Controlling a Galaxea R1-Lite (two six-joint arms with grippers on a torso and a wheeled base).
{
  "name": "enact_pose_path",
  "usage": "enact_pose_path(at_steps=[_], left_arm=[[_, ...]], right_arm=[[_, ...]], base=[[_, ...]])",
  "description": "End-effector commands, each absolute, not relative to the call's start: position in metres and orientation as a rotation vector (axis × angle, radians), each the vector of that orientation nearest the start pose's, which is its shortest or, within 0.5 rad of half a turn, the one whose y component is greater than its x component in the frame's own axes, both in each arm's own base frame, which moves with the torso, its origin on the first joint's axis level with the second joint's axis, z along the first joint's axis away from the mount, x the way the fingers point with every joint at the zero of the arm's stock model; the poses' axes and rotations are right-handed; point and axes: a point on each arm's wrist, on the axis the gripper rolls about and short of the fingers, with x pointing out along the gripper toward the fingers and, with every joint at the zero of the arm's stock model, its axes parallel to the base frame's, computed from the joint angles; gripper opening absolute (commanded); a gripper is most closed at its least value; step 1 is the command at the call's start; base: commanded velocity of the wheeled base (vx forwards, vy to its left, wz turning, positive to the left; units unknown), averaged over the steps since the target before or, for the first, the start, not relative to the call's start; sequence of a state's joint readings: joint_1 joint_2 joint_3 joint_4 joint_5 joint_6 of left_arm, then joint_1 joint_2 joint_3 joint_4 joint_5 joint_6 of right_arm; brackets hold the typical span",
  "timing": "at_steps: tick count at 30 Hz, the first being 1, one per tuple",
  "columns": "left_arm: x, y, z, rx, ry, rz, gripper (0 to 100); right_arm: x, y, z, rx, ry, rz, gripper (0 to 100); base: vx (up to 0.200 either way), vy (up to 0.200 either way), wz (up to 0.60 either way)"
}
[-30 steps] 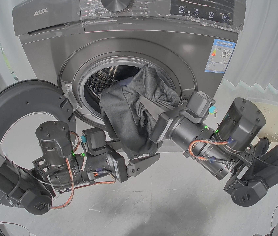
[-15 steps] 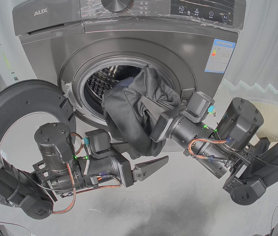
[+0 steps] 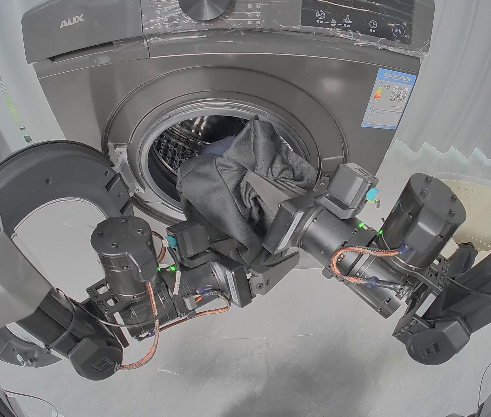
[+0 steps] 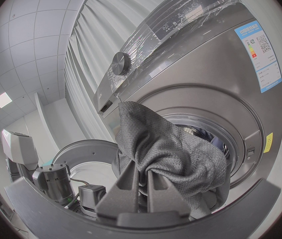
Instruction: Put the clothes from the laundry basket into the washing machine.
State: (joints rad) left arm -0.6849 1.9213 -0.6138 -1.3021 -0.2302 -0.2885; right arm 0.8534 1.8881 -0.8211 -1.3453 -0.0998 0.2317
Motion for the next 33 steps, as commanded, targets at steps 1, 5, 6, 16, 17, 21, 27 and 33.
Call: enact_pose_path(at_steps=[1, 5, 6, 16, 17, 21, 27, 33], left_arm=[[0.25, -0.207, 0.127, -0.26, 0.148, -0.891, 100], [0.251, -0.204, 0.126, -0.253, 0.148, -0.849, 100], [0.251, -0.204, 0.126, -0.253, 0.148, -0.849, 100], [0.258, -0.191, 0.121, -0.23, 0.151, -0.791, 100], [0.26, -0.191, 0.121, -0.23, 0.15, -0.782, 100], [0.264, -0.194, 0.123, -0.234, 0.133, -0.783, 100], [0.27, -0.195, 0.122, -0.235, 0.121, -0.758, 100], [0.273, -0.196, 0.125, -0.234, 0.103, -0.748, 100]], right_arm=[[0.226, 0.257, 0.197, 0.351, -0.166, 0.779, 0], [0.226, 0.256, 0.198, 0.352, -0.169, 0.778, 0], [0.226, 0.256, 0.198, 0.352, -0.169, 0.778, 0], [0.225, 0.255, 0.197, 0.348, -0.166, 0.777, 0], [0.224, 0.255, 0.198, 0.349, -0.167, 0.779, 0], [0.224, 0.255, 0.198, 0.349, -0.166, 0.781, 0], [0.223, 0.256, 0.198, 0.35, -0.166, 0.782, 0], [0.223, 0.256, 0.197, 0.348, -0.163, 0.783, 0]], base=[[0.0, 0.0, 0.0], [0.0, 0.0, 0.0], [0.0, 0.0, 0.0], [0.0, 0.0, 0.0], [0.0, 0.0, 0.0], [0.0, 0.0, 0.0], [0.0, 0.0, 0.0], [0.0, 0.0, 0.0]])
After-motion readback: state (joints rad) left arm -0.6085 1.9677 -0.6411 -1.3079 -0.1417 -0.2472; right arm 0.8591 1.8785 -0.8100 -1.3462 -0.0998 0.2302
